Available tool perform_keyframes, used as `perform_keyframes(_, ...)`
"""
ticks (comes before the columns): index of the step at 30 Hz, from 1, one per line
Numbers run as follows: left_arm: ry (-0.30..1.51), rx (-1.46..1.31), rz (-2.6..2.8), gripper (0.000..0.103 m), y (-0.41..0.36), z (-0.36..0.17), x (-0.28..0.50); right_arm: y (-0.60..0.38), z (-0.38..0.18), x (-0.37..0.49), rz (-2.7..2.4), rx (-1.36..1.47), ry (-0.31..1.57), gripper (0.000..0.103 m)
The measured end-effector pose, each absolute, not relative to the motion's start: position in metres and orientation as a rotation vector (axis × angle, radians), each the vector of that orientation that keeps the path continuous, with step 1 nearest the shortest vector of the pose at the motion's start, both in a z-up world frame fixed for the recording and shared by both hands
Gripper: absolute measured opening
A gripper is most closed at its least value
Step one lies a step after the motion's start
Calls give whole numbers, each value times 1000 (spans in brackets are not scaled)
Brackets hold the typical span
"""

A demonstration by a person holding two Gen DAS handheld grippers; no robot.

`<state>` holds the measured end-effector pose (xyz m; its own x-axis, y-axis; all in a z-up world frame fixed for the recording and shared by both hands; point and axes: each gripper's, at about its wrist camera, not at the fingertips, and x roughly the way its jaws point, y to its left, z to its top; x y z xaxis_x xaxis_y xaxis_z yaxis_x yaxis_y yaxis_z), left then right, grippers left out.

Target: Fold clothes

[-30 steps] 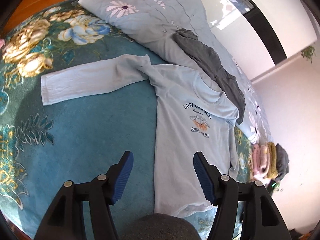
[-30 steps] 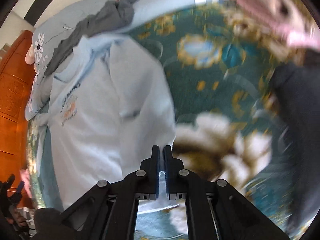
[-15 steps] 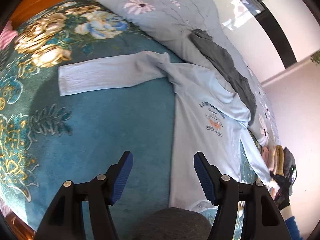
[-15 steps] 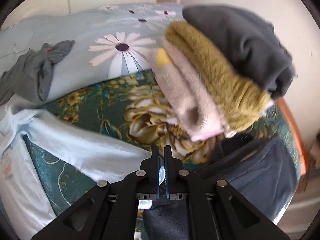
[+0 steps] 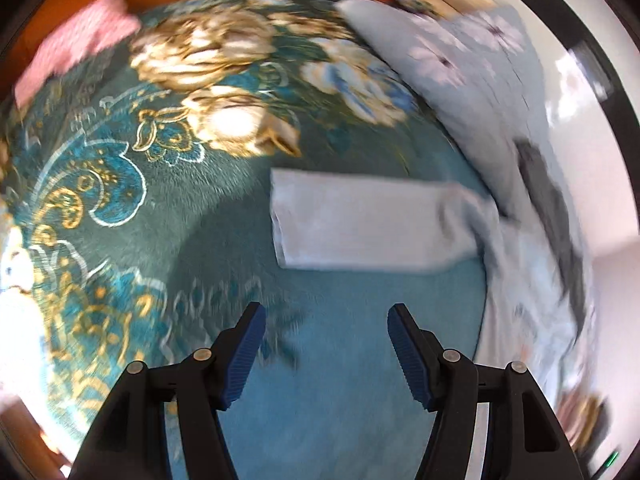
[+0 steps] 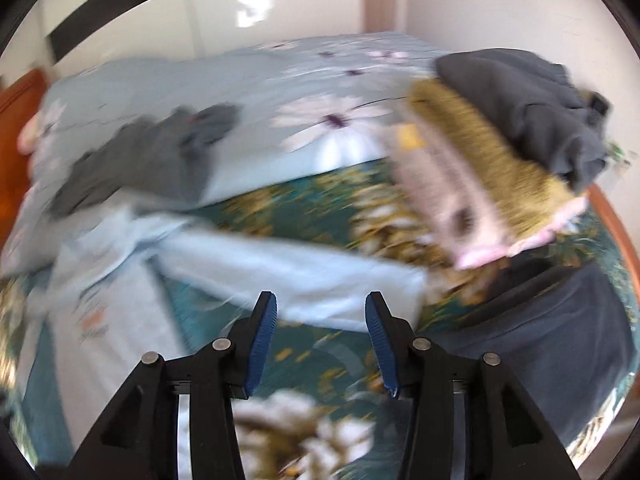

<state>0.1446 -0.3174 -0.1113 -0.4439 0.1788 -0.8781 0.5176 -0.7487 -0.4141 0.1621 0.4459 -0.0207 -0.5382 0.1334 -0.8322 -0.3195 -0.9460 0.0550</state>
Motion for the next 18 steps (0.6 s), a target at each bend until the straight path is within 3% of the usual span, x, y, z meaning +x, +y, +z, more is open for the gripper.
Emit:
perform_keyframes(4,1060,1477,-2208,61,-336,-134,125,404,-39,168,2593,-1492,350,54)
perform_keyframes(7,977,1527,-2184,42,-331,-143,110,382,-54,170,2610,-1582,359,54)
perform_keyframes(9,932,1560,-2170,36,-328,-149,104,376,-60,169,2599,-1621,376,54)
perform_keyframes(12,920,1570,-2138,14,-329,-158,105,367,-67,170,2585,-1671,392,54)
perform_keyframes(15,936,1549,-2158,9,-330,-157,110,362,-66,171,2580,-1700,387,54)
perform_keyframes(18,839,1524,-2210,4,-330,-145,111,357,-63,173,2586,-1716,386,54)
